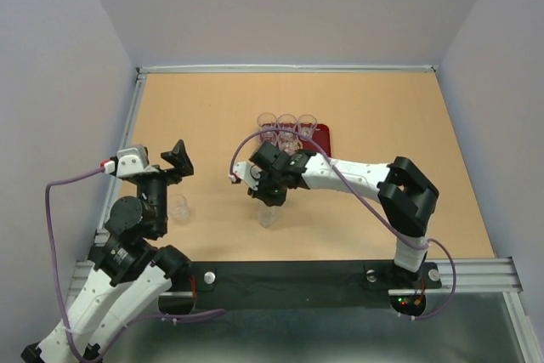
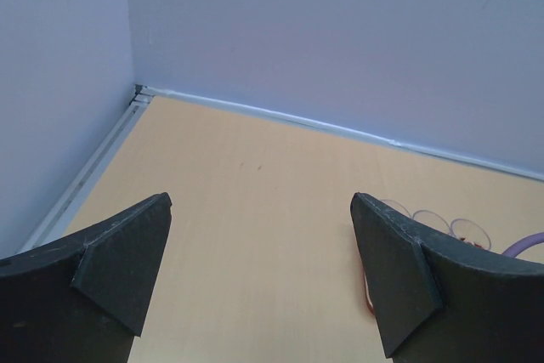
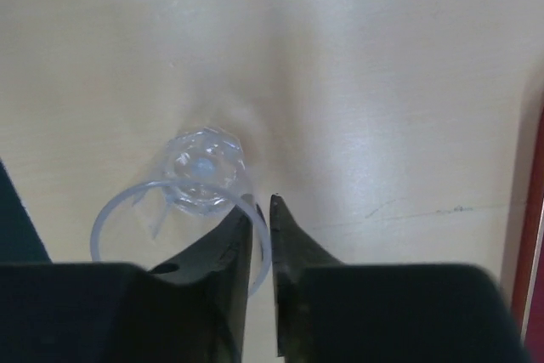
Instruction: Place the glasses into the tray
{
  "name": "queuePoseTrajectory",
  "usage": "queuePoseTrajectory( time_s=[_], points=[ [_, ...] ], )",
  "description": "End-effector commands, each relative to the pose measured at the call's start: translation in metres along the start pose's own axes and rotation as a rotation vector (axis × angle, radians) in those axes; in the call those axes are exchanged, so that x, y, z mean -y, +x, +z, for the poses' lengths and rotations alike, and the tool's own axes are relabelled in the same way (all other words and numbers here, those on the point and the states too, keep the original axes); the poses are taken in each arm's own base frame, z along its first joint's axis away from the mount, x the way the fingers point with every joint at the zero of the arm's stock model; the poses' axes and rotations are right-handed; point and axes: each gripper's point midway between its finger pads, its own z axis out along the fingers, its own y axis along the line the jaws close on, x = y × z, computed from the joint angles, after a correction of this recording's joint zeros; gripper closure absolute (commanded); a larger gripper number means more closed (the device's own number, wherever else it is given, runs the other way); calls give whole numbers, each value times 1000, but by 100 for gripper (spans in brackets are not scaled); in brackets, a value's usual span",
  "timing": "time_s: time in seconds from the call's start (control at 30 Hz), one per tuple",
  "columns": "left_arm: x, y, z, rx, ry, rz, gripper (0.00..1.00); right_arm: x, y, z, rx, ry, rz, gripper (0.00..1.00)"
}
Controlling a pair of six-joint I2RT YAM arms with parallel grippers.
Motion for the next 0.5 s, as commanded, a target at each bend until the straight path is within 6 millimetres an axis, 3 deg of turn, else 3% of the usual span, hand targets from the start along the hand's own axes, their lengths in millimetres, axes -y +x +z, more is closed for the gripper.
queuePoseTrajectory(
  time_s=[0.0,0.03,0.23,0.47],
  points=[
    [-4,-7,1,36,-21,-13,1,11,-21,-15,35,65,-48,90],
    [-4,-7,0,38,-19,-15,1,12,-24,-19,42,75,-62,100],
    [-3,-7,0,38,-13,-14,1,32,-29,-48,53,191,-115,100],
    [-1,-6,1,35,-4,-11,1,97,-14,-88,126,269,81,100]
  ],
)
